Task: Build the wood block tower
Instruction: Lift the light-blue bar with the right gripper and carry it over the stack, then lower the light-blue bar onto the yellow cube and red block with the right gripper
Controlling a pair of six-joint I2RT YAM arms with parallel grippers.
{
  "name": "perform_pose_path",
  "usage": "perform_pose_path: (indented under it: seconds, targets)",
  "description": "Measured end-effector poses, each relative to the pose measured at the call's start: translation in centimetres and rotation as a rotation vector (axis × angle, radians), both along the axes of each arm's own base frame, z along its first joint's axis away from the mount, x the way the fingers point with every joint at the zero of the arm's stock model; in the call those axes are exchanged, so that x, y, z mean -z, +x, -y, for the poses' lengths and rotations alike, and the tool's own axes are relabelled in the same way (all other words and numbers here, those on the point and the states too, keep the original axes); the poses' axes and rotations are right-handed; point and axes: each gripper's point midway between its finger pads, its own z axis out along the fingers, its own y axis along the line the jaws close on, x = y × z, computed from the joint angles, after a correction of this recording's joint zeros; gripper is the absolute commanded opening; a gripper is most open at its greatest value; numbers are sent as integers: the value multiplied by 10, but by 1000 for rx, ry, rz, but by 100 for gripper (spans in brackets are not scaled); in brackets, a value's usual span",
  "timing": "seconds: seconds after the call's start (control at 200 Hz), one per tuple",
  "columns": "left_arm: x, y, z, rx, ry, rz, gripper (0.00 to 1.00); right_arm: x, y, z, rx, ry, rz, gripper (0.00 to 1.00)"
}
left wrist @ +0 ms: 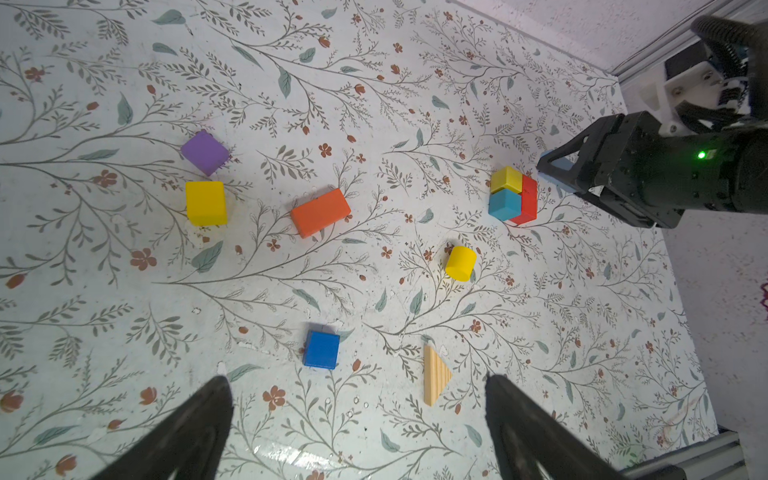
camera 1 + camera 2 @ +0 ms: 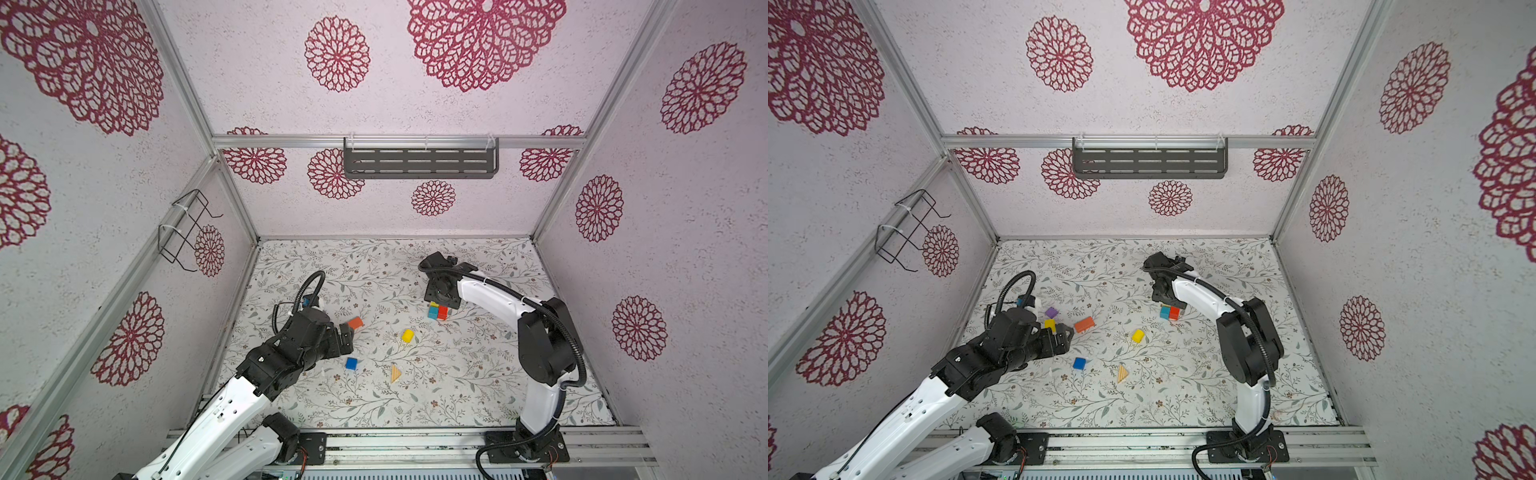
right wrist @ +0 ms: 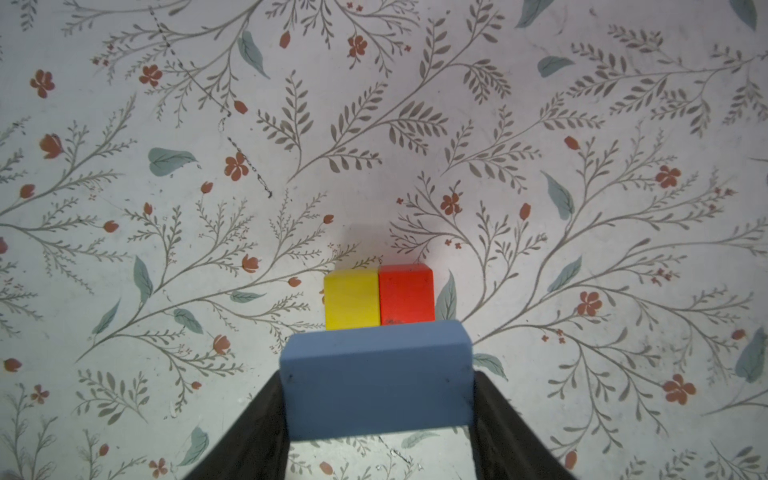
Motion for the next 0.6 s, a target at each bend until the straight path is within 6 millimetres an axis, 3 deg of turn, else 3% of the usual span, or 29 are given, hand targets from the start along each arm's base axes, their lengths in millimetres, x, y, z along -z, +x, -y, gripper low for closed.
perform_pose_path:
  seconds: [0.6]
  targets:
    - [20,-5,5,15,-33,-25,97,23,8,10,33,-23,-53,49]
